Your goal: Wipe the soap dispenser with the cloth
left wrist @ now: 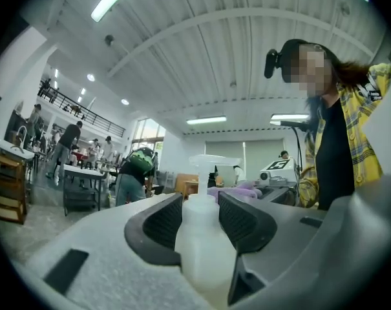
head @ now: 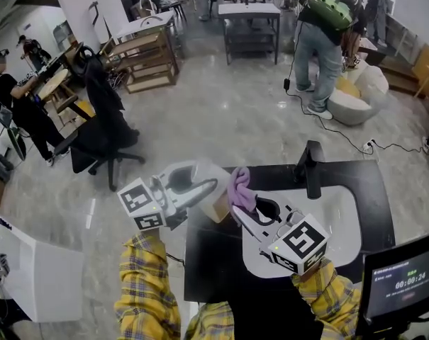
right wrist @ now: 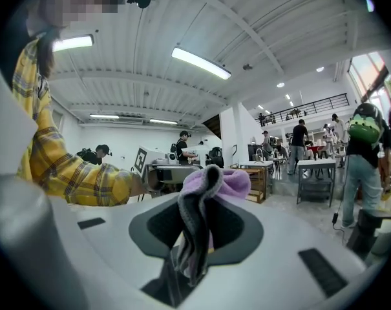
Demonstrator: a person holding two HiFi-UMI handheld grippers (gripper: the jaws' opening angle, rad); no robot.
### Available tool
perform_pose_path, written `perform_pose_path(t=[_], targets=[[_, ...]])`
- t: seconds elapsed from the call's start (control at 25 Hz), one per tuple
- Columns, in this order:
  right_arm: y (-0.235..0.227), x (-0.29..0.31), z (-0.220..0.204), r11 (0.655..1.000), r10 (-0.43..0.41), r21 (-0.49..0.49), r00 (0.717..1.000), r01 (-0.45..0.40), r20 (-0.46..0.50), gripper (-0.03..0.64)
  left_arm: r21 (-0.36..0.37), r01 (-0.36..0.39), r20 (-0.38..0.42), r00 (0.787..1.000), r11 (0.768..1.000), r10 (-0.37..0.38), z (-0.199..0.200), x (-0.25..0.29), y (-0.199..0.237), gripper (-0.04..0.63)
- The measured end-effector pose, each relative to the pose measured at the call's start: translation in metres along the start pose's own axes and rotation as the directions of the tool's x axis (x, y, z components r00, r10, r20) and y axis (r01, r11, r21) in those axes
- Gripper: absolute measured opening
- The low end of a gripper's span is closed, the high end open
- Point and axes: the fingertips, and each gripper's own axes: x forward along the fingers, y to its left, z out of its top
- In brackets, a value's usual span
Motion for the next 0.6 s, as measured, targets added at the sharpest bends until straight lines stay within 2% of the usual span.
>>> perform_pose_path(t=[0.2, 0.32, 0.4, 0.6], targets=[[0.002, 0.001, 0.008, 1.000, 0.010, -0.008, 1.000, -0.010, 0.008, 0.080, 0.035, -0.099, 0.005, 0.995, 0.995, 0.098, 0.003, 0.001, -0.001, 0.164], [0.006, 0.006, 0.013, 1.000, 0.030, -0.004, 0.999, -0.030, 0.012, 0.080, 0.039, -0.178, 0.047, 0.983, 0.983, 0.176, 0.012, -0.007, 0.000, 0.164], [0.009, 0.009, 0.016, 0.999, 0.045, -0.004, 0.999, -0.045, 0.015, 0.080, 0.021, -0.243, 0.078, 0.967, 0.970, 0.241, 0.018, -0.018, 0.002, 0.169], [0.016, 0.016, 0.014, 0.997, 0.081, -0.010, 0.997, -0.081, 0.005, 0.080, 0.019, -0.383, 0.089, 0.921, 0.924, 0.380, 0.019, -0.035, -0.001, 0.169]])
